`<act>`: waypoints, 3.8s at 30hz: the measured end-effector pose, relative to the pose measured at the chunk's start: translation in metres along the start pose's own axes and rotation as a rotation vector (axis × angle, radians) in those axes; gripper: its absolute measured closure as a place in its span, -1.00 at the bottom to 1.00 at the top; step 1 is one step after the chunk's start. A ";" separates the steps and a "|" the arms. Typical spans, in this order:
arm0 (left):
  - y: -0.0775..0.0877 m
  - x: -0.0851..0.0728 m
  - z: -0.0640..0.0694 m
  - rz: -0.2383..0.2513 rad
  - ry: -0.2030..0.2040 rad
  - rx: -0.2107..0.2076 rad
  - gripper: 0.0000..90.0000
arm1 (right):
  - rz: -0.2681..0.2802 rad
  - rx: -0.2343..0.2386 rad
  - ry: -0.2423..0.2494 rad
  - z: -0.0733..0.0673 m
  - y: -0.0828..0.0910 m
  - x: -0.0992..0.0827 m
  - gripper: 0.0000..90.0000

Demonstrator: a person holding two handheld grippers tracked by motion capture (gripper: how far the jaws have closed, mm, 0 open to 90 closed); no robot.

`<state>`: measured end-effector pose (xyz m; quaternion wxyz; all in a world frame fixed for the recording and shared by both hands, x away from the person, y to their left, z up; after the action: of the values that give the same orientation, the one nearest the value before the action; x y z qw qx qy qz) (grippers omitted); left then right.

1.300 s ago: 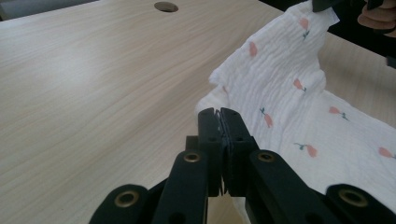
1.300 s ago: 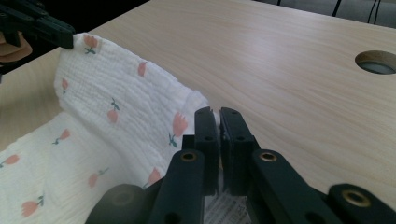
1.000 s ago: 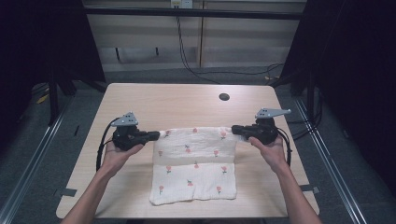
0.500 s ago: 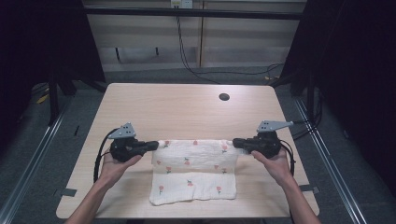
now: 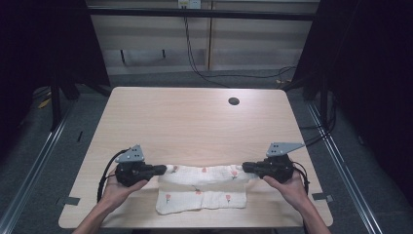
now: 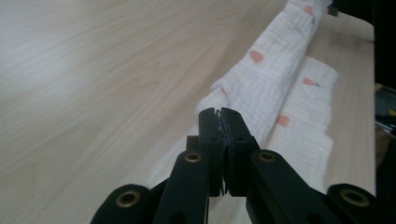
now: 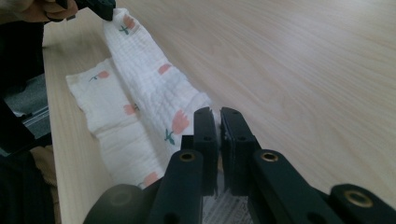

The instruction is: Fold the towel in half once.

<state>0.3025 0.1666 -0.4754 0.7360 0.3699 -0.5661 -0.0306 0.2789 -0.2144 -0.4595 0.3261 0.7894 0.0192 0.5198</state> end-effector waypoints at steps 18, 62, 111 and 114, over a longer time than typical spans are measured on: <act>-0.002 -0.038 0.028 -0.130 -0.023 -0.060 0.93 | -0.079 0.025 -0.012 -0.033 -0.005 -0.048 0.86; -0.043 -0.027 0.006 -0.204 0.011 -0.018 0.59 | -0.133 -0.182 -0.125 0.050 -0.037 -0.040 0.94; -0.052 0.020 -0.048 -0.122 0.105 0.048 0.34 | -0.195 0.280 0.132 -0.109 -0.178 0.028 0.49; -0.053 0.019 -0.050 -0.134 0.103 0.049 0.32 | -0.206 0.276 0.138 -0.110 -0.188 0.026 0.51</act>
<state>0.3714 0.1447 -0.4951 0.7511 0.4261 -0.5021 -0.0467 0.2569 -0.0024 -0.5120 0.2641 0.7830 0.1931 0.5290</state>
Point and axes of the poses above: each handheld gripper's, and its own axes: y roughly backward along the jaws, x roughly out of its top, z roughly to its right, the point moved 4 cm from there along -y, roughly forward along the jaws, and after that the axes turned 7 degrees about x, right-handed, at the moved point
